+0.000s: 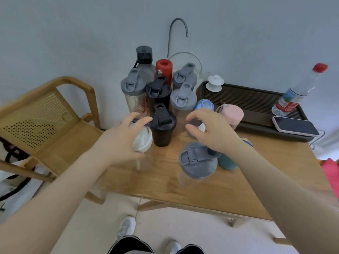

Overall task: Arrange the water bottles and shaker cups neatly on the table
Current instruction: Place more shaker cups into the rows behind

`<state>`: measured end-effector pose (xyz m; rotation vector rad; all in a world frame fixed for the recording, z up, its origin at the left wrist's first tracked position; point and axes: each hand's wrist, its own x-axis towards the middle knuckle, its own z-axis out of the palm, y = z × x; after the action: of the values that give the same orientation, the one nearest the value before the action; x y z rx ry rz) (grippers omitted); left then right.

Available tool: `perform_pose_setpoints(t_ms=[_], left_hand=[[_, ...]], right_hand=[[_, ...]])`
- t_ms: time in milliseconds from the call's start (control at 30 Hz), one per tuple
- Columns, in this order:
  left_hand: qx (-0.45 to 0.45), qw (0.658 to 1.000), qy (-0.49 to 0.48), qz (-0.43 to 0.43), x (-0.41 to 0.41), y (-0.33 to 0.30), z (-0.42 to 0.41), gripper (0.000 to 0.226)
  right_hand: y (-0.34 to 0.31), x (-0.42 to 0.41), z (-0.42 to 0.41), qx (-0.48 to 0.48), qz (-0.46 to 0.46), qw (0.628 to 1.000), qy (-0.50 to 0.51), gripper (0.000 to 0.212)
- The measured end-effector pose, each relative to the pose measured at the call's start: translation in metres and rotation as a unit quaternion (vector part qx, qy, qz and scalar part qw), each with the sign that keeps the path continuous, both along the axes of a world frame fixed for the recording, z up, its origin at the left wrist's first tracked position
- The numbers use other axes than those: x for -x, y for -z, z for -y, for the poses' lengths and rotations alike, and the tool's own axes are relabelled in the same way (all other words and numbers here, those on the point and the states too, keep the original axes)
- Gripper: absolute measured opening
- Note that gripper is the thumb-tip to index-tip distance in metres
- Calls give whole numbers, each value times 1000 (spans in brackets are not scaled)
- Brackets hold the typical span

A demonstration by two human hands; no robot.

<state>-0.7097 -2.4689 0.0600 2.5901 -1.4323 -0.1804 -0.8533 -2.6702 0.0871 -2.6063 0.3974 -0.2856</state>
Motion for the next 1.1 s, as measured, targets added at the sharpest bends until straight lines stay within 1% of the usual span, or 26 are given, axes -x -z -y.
perform_pose_setpoints(t_ms=[67, 200, 267, 333, 400, 500, 567, 667, 733, 800, 833, 900, 967, 1033, 1100], left_hand=[[7, 1000, 22, -2, -9, 1, -2, 92], [83, 993, 7, -86, -24, -2, -2, 78], [120, 989, -10, -80, -37, -7, -2, 76], [137, 989, -33, -50, -54, -13, 1, 77], [129, 990, -46, -22, -70, -17, 6, 79], [113, 993, -38, -14, -93, -10, 15, 81], [106, 993, -34, -32, -105, -1, 20, 81], [127, 989, -27, -75, -114, 11, 26, 80], [137, 988, -14, -75, -117, 16, 30, 80], [133, 987, 4, -84, -123, 16, 32, 83], [133, 985, 12, -106, -126, 16, 32, 86], [139, 977, 28, -157, -135, 14, 29, 89], [144, 974, 50, -170, -143, 12, 23, 91], [136, 973, 76, -169, -149, 12, 21, 93], [128, 972, 95, -174, -153, 13, 21, 95]], right_hand=[[-2, -15, -8, -6, -27, 999, -21, 22], [-6, -45, -17, 9, -66, 998, -14, 25], [-5, -58, -19, 18, -90, 996, 13, 28], [-2, -71, -23, 23, -102, 994, 44, 30], [1, -84, -29, 29, -112, 991, 68, 32], [5, -101, -37, 43, -127, 986, 99, 34], [9, -109, -40, 54, -132, 982, 122, 35], [18, -118, -42, 80, -155, 972, 156, 38], [26, -122, -43, 88, -180, 963, 178, 44], [36, -126, -45, 70, -199, 956, 204, 56], [41, -128, -47, 43, -202, 953, 220, 63], [50, -132, -51, -23, -193, 947, 257, 74], [57, -136, -57, -56, -179, 938, 290, 82], [61, -139, -62, -46, -166, 932, 319, 84], [62, -141, -65, -18, -173, 926, 336, 82]])
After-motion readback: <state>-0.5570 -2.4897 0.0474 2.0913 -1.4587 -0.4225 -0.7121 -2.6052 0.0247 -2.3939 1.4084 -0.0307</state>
